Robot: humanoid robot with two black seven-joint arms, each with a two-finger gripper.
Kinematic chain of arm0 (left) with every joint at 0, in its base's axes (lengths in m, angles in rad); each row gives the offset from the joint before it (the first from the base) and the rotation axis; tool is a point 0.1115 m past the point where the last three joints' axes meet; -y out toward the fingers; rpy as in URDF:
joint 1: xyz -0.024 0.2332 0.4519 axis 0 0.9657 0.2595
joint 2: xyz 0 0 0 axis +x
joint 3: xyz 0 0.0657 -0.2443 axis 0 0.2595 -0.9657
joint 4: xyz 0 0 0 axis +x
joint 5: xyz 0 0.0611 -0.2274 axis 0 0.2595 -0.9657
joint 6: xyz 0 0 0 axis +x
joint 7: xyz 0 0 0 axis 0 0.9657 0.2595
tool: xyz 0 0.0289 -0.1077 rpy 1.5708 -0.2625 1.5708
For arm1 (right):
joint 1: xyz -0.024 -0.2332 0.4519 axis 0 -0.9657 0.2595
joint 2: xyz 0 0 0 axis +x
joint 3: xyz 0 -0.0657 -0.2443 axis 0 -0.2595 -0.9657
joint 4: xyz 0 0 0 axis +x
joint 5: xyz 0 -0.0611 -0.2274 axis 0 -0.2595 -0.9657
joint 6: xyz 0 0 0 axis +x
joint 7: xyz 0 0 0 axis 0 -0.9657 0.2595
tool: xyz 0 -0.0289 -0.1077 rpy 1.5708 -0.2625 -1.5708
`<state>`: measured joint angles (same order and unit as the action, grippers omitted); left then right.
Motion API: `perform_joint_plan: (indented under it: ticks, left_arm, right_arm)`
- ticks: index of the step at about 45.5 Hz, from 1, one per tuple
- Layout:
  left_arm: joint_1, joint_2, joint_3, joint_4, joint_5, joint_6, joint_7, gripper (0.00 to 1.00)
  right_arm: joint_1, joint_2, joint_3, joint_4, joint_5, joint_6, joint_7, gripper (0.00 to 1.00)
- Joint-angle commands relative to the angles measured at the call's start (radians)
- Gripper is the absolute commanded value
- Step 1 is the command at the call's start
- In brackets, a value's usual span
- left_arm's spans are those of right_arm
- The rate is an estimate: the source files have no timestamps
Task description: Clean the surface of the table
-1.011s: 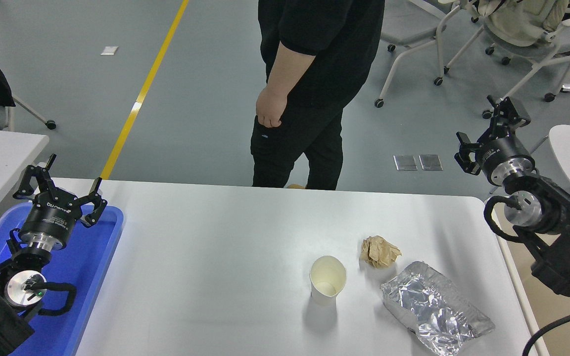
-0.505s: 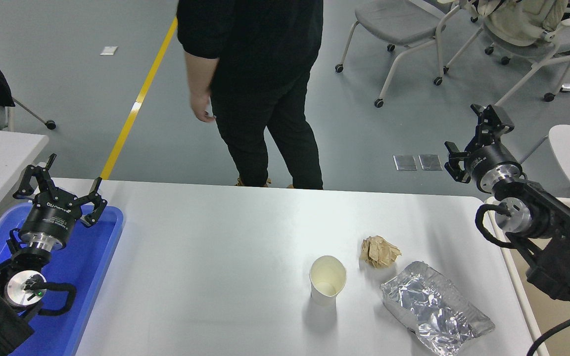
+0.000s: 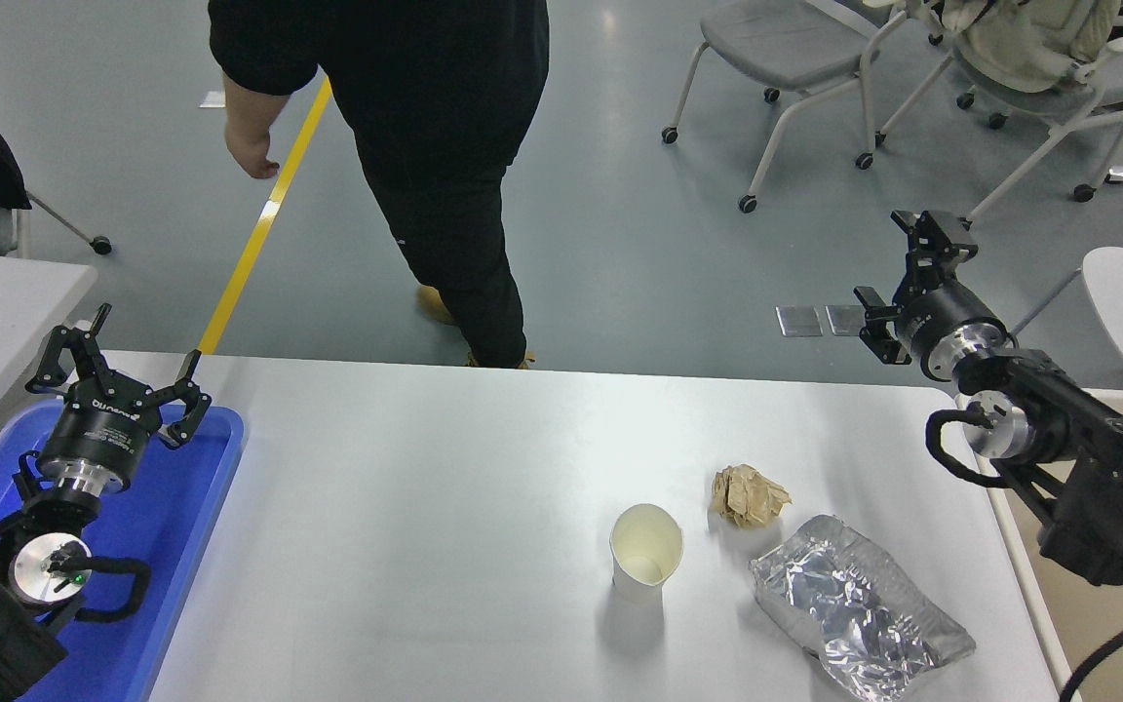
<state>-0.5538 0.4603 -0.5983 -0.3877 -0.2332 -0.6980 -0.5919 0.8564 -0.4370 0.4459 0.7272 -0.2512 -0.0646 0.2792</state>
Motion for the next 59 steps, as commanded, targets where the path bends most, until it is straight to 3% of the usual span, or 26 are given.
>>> perform_joint_plan:
  ticks: [1, 23, 38, 59]
  left_arm:
    - [0.000, 0.000, 0.000, 0.000, 0.000, 0.000, 0.000, 1.00]
    - [0.000, 0.000, 0.000, 0.001, 0.000, 0.000, 0.000, 1.00]
    - [0.000, 0.000, 0.000, 0.000, 0.000, 0.000, 0.000, 1.00]
    - [0.000, 0.000, 0.000, 0.000, 0.000, -0.002, 0.000, 1.00]
  right_arm:
    - [0.046, -0.101, -0.147, 0.113, -0.074, 0.000, 0.000, 1.00]
    - [0.101, -0.175, -0.354, 0.277, -0.729, 0.000, 0.000, 1.00]
    - [0.185, -0.227, -0.567, 0.451, -0.907, 0.000, 0.000, 1.00]
    - [0.231, -0.276, -0.711, 0.456, -1.116, -0.009, 0.003, 1.00]
